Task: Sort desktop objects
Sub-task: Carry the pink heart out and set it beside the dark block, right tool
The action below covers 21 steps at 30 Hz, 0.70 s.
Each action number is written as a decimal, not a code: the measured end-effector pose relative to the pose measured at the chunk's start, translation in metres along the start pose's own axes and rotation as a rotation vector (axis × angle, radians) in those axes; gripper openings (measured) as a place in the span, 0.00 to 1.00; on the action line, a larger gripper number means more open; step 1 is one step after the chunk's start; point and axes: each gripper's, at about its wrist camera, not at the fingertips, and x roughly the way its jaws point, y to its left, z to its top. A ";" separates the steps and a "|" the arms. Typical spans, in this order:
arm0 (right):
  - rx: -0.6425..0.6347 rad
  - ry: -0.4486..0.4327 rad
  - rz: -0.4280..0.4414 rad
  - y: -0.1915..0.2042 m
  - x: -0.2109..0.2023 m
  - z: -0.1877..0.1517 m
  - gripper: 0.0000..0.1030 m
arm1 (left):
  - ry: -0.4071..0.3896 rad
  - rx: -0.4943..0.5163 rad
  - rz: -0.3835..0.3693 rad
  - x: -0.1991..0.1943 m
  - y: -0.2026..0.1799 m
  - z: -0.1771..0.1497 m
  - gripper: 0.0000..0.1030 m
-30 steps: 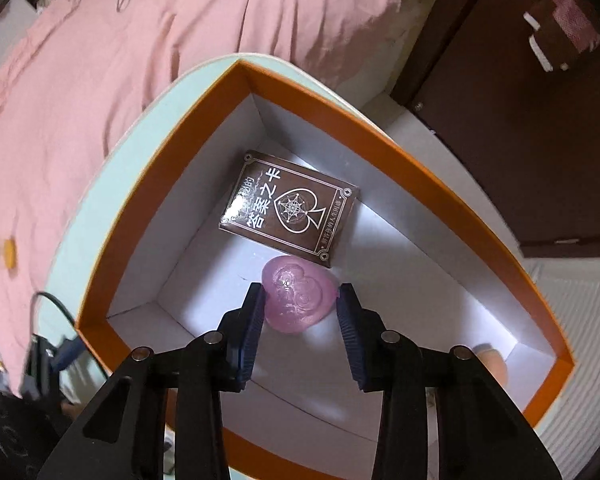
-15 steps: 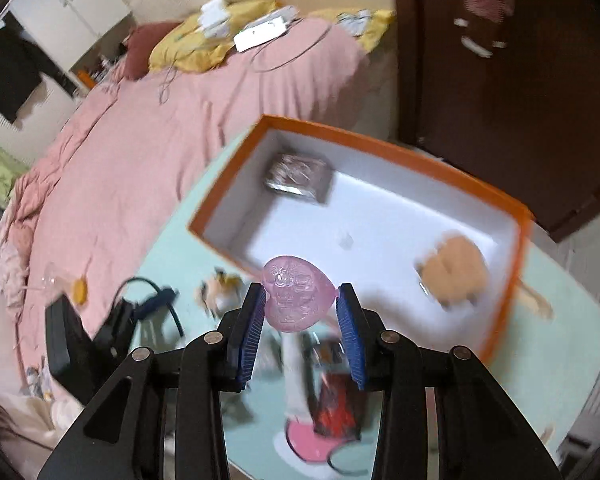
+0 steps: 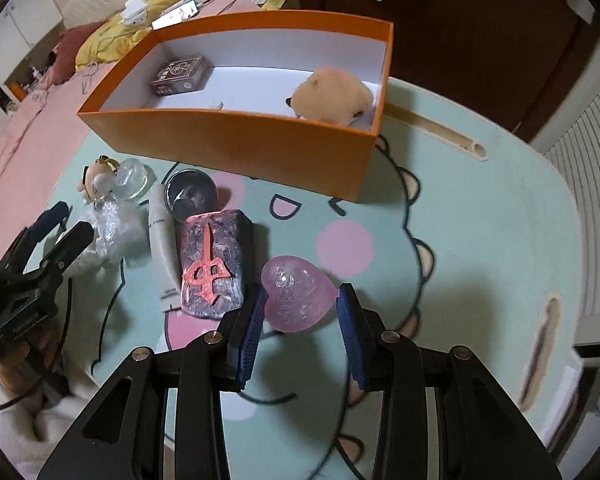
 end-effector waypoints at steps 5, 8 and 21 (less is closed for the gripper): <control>0.044 -0.096 0.080 -0.005 -0.018 -0.001 0.41 | 0.003 0.005 0.011 0.001 -0.001 0.000 0.93; 0.061 -0.199 0.114 -0.013 -0.039 -0.008 0.59 | 0.005 0.009 0.016 0.001 -0.002 0.001 0.93; 0.052 -0.512 0.042 0.016 -0.046 -0.065 0.67 | 0.005 -0.032 -0.012 -0.003 0.005 0.005 0.93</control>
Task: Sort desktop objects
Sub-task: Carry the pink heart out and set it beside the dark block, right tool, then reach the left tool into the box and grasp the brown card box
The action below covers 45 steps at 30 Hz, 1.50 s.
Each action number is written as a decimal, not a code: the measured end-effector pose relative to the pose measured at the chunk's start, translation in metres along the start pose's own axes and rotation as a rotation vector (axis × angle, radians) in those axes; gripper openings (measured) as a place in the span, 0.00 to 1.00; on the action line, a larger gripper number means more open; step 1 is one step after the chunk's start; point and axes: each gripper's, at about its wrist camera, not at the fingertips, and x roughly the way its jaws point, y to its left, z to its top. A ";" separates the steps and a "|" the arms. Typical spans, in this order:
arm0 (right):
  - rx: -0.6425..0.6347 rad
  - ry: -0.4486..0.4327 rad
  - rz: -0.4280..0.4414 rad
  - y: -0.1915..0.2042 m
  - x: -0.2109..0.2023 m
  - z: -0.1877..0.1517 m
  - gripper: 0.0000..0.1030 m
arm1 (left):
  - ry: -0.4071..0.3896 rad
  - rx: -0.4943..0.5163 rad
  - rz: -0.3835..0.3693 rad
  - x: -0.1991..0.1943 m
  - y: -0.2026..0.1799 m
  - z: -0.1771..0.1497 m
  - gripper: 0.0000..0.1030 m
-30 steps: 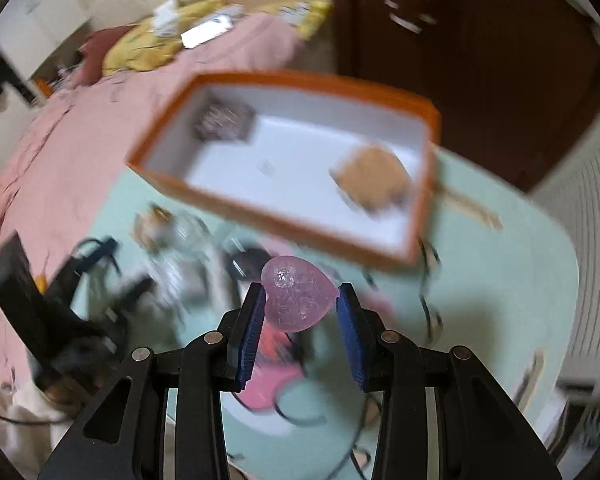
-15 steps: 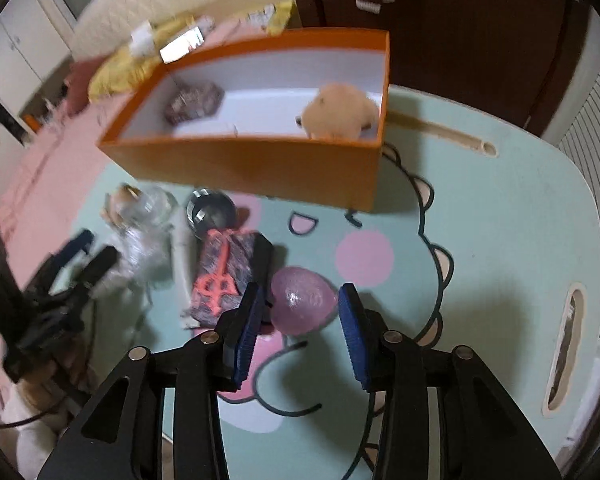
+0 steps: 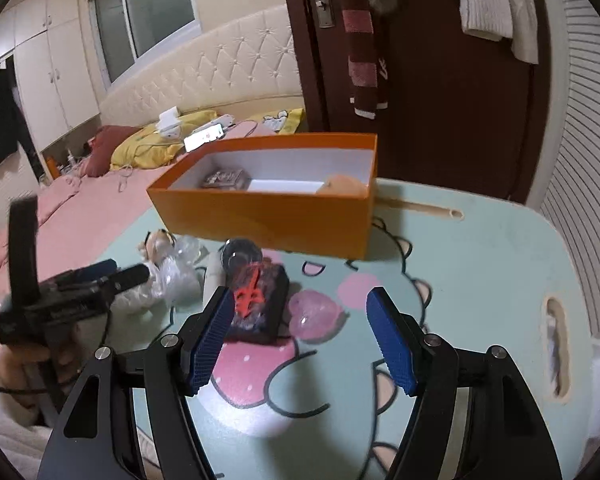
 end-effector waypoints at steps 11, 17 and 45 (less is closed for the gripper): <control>0.069 0.055 0.041 -0.015 0.014 -0.014 0.67 | 0.012 0.140 -0.065 -0.021 -0.021 0.053 0.93; 0.091 0.054 0.059 -0.019 0.015 -0.015 0.67 | -0.031 0.463 -0.119 -0.018 -0.065 0.122 0.81; 0.121 0.068 0.094 -0.019 0.027 -0.018 0.67 | 0.486 0.628 -0.035 0.147 -0.109 0.142 0.54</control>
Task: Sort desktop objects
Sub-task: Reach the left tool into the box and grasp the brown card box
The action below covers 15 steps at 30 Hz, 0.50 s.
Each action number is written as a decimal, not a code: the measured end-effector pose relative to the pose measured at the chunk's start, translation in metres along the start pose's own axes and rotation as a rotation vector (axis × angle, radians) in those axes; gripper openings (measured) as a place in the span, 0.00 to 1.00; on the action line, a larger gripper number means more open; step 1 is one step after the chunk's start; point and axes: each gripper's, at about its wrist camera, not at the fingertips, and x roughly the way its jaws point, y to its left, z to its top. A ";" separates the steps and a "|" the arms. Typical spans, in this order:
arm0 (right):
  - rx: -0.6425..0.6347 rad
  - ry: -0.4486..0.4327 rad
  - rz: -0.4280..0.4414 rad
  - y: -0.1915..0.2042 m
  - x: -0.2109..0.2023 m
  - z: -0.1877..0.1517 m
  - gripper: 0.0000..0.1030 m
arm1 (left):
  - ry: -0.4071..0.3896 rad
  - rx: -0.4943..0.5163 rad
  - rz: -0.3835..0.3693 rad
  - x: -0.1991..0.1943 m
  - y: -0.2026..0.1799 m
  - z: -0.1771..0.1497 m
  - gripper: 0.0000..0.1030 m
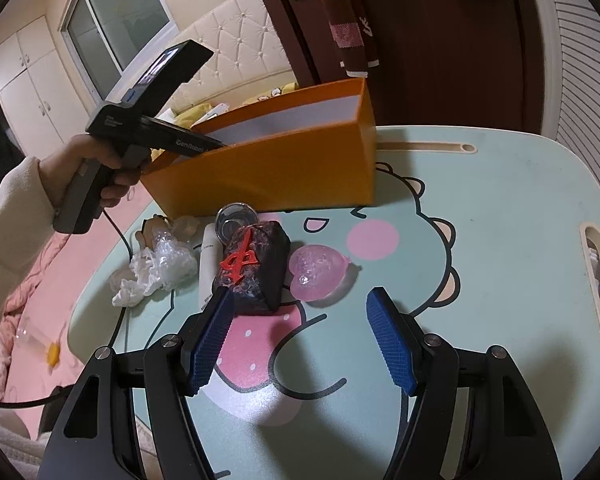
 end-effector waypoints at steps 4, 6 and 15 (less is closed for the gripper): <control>0.004 0.002 0.001 0.000 0.000 0.000 0.67 | -0.023 -0.012 -0.092 -0.020 -0.003 0.003 0.54; 0.005 0.003 0.001 0.000 0.000 0.000 0.67 | -0.051 -0.002 -0.058 -0.029 -0.001 0.005 0.54; 0.005 0.002 0.002 0.001 0.000 0.000 0.67 | 0.067 0.034 0.080 -0.003 0.021 0.014 0.49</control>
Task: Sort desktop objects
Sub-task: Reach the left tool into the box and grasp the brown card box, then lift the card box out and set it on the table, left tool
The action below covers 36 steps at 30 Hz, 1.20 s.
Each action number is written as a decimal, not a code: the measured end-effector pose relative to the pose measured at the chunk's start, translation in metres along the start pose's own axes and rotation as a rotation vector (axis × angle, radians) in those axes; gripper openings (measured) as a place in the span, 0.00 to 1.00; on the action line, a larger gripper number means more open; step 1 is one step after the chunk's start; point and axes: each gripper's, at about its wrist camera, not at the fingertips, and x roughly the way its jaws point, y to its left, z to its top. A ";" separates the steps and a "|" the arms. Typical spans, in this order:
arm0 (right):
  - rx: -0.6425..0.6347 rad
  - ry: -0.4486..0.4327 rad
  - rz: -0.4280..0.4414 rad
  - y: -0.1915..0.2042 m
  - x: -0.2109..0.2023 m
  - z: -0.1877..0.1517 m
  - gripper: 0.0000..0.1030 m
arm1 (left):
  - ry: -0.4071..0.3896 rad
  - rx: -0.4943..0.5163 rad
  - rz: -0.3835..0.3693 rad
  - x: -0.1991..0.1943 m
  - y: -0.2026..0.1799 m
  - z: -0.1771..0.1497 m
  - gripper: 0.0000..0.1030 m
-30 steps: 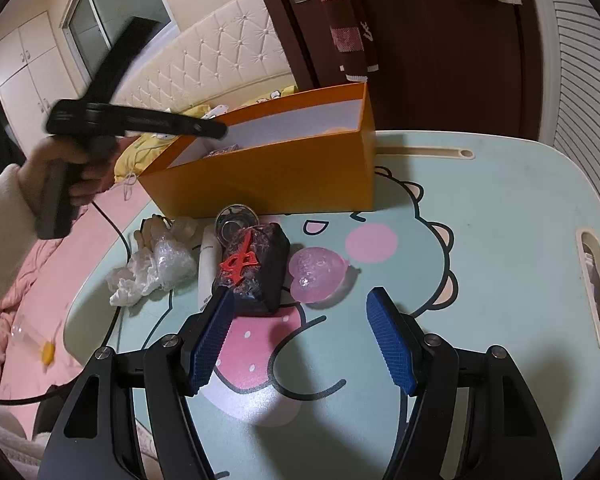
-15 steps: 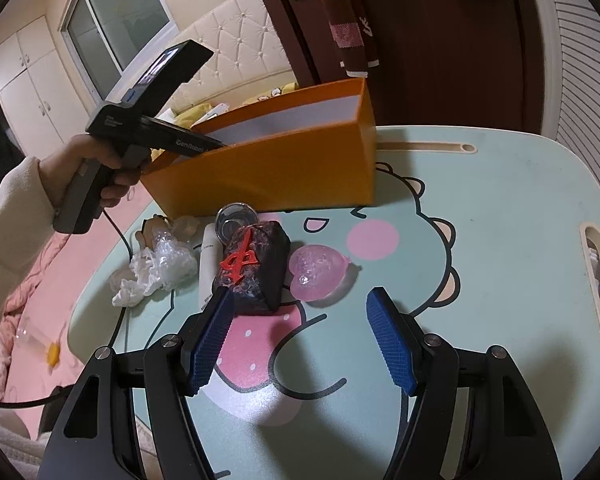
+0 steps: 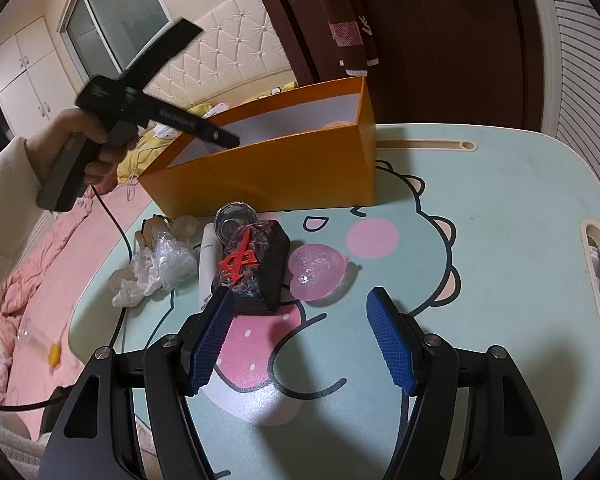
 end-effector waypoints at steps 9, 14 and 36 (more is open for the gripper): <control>0.005 0.006 0.006 -0.001 0.001 0.000 0.67 | 0.072 -0.079 0.000 0.008 -0.005 -0.007 0.73; 0.006 0.007 0.006 -0.002 0.001 0.000 0.67 | 0.107 -0.035 0.060 0.019 -0.016 -0.007 0.75; 0.020 0.011 0.012 -0.003 0.001 0.000 0.67 | -0.169 -0.086 -0.258 -0.110 -0.066 -0.082 0.65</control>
